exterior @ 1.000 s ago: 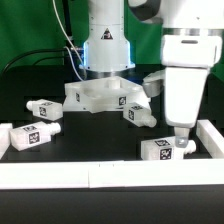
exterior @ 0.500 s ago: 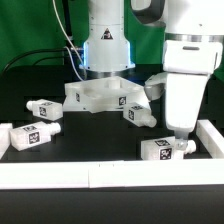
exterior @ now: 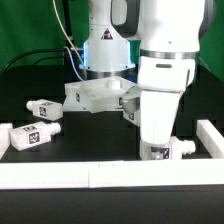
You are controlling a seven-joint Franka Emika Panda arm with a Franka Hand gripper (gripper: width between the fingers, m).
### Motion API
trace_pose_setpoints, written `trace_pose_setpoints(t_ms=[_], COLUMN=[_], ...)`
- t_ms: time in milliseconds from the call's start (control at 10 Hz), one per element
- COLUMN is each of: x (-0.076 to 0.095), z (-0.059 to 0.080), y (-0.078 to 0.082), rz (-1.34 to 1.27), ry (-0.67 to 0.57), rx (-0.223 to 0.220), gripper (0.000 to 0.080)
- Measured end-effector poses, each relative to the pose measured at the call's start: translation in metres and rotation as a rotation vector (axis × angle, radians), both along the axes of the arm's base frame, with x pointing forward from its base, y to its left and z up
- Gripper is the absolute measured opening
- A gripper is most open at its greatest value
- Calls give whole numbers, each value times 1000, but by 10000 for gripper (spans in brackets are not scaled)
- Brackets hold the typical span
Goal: Assemble one leg
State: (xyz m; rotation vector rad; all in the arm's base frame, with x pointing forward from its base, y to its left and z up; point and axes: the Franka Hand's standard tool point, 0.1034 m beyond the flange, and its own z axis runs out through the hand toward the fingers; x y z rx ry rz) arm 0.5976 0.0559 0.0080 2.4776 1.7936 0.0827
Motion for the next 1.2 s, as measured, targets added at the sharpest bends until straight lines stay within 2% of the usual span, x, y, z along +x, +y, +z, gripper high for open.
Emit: trace_pose_setpoints(t_ms=[300, 400, 500, 600, 1000, 1100, 1200], x=[0, 0, 0, 0, 1, 2, 1], z=[0, 0, 0, 0, 0, 7, 17], y=[1, 1, 1, 1, 0, -11, -29], rz=[1, 1, 2, 1, 0, -7, 4], ry=[-11, -11, -11, -12, -12, -19, -25], rx=[5, 5, 5, 5, 5, -2, -16], gripper=[634, 444, 444, 280, 281, 281, 281])
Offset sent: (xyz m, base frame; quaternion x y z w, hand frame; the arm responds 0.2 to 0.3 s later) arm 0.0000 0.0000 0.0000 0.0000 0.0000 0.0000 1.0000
